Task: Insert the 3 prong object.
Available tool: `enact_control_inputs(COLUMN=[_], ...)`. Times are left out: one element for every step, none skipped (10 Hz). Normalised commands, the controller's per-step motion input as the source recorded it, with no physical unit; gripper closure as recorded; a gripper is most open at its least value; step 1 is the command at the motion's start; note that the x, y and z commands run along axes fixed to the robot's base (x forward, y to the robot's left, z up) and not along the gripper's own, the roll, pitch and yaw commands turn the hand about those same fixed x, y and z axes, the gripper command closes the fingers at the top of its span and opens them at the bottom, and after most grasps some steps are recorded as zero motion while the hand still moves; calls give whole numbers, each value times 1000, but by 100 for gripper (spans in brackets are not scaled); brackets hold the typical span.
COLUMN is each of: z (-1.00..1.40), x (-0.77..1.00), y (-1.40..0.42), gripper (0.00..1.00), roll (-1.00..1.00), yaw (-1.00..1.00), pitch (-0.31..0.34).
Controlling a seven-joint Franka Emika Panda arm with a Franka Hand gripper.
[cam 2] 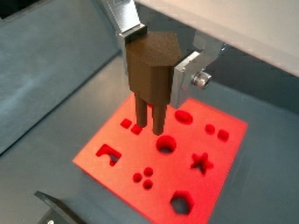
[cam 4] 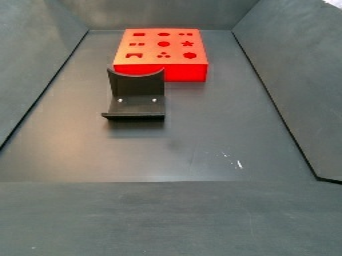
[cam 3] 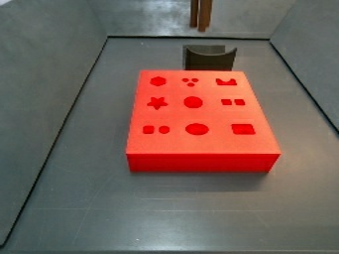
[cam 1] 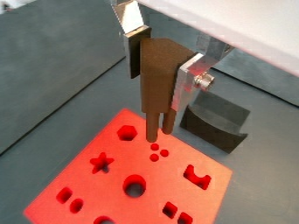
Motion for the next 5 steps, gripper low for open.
enact_control_inputs(z=[-746, -929, -560, -257, -54], x=[231, 123, 20, 11, 0], y=[206, 374, 431, 343, 46], gripper=[100, 100, 100, 100, 100], roll=[83, -29, -320, -467, -166], yaw=[0, 0, 60, 51, 0], pitch=[11, 0, 0, 0, 0])
